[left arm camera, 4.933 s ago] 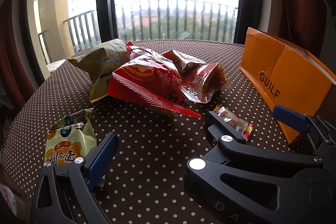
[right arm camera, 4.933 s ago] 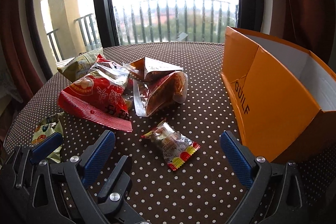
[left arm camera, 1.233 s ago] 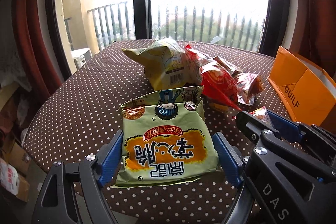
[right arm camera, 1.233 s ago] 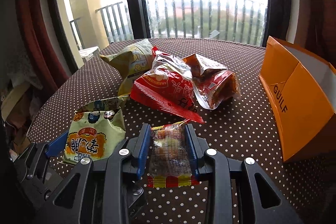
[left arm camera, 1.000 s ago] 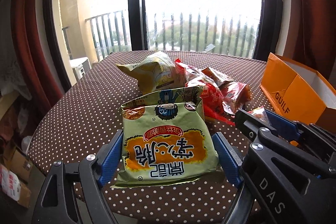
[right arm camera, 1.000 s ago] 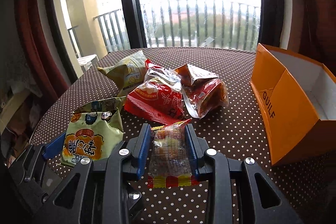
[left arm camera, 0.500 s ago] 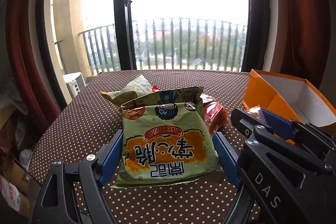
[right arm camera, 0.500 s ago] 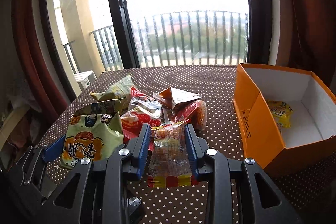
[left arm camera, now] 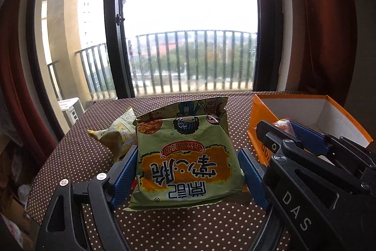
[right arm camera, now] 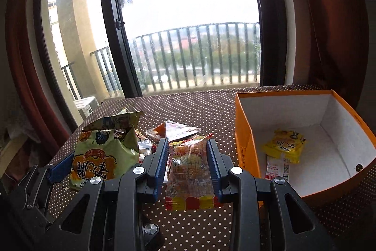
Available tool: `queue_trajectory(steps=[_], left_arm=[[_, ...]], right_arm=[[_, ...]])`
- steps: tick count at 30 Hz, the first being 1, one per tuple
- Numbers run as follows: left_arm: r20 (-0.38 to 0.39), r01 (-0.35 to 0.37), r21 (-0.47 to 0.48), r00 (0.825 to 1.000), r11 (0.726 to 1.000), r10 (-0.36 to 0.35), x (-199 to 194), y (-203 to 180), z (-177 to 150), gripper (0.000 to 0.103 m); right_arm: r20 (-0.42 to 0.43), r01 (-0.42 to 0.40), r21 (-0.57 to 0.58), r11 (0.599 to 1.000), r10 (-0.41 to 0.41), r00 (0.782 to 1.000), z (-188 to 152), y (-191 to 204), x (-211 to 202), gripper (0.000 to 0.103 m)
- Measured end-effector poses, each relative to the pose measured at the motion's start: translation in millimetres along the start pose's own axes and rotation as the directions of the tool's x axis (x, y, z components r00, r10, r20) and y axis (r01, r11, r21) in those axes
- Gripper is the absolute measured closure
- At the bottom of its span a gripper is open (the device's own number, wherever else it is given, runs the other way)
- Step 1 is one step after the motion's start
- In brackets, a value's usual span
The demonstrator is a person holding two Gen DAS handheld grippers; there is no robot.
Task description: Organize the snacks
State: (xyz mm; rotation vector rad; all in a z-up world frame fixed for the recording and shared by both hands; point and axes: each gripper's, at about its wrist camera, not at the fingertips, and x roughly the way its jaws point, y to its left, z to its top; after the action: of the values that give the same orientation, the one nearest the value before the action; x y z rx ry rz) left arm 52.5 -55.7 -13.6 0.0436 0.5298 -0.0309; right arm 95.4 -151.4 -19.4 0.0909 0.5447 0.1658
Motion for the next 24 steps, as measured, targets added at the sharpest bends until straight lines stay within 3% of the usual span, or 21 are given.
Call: queue_trajectory(steps=[24], left_arm=[[-0.022, 0.185, 0.126, 0.983, 0.974, -0.184, 75, -79, 43, 0.019]], right_arm=[[0.062, 0.152, 0.167, 0.974, -0.164, 0.984, 27, -109, 5, 0.067]])
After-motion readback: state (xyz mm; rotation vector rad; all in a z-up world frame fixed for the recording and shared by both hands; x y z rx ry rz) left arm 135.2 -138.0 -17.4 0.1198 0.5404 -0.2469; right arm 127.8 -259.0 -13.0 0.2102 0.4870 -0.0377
